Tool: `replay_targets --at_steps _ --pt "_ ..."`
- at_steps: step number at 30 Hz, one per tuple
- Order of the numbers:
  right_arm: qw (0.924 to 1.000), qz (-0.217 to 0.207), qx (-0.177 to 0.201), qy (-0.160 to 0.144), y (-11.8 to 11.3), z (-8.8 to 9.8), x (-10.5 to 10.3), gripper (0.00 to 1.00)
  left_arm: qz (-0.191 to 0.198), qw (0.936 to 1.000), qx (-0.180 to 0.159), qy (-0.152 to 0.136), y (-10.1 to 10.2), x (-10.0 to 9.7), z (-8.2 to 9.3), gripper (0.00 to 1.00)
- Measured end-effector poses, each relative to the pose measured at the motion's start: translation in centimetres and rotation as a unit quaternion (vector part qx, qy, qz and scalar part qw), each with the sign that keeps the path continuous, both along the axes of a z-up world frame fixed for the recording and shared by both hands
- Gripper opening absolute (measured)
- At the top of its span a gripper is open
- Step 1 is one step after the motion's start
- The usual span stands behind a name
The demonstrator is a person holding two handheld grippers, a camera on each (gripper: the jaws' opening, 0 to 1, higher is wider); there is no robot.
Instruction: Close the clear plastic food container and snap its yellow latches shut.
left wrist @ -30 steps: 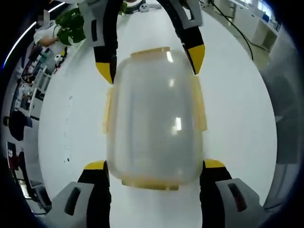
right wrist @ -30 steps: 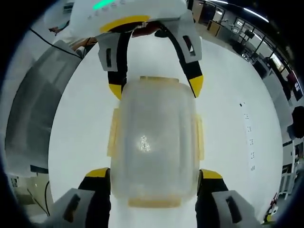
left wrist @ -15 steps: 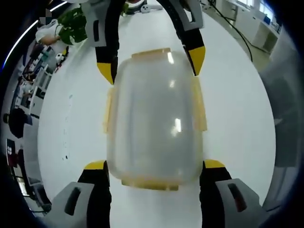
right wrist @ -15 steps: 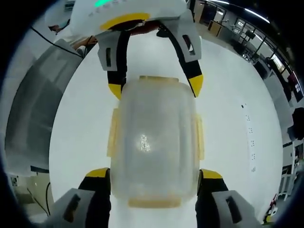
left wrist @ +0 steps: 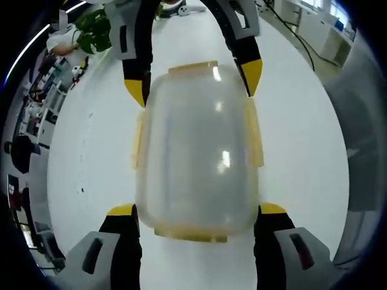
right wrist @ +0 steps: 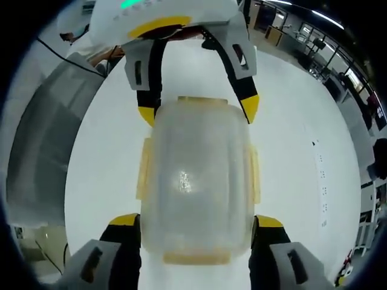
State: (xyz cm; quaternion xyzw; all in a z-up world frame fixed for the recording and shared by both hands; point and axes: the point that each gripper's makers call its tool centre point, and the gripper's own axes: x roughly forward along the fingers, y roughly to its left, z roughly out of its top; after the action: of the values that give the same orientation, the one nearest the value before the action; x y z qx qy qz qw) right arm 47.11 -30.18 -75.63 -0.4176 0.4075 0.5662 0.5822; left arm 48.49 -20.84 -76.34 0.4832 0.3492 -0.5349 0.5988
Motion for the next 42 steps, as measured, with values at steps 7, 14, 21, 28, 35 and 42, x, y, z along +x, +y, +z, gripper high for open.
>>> replay_targets --at_steps 7,14,21,28,35,42 --pt "1.0 0.001 0.0 0.001 1.6 0.0 -0.4 0.73 0.003 1.0 0.001 0.001 1.6 -0.4 0.0 0.75" --pt "1.0 -0.002 0.001 0.0 3.4 0.0 -1.0 0.73 0.002 1.0 0.004 0.002 3.4 -0.9 -0.1 0.75" --pt "1.0 0.001 -0.003 0.001 4.9 -0.1 -1.2 0.73 0.007 1.0 0.006 0.003 4.8 -1.3 -0.1 0.75" --pt "1.0 0.003 -0.007 0.001 6.4 -0.1 -1.4 0.73 0.01 0.9999 0.006 0.004 6.4 -1.5 -0.1 0.75" --pt "1.0 0.003 -0.007 0.0 7.6 -0.2 -1.6 0.73 0.013 0.9999 0.001 0.005 7.6 -1.7 -0.1 0.75" --pt "0.9999 0.003 -0.01 -0.002 8.8 -0.2 -1.8 0.73 0.014 0.9999 -0.001 0.005 8.6 -1.9 -0.1 0.75"
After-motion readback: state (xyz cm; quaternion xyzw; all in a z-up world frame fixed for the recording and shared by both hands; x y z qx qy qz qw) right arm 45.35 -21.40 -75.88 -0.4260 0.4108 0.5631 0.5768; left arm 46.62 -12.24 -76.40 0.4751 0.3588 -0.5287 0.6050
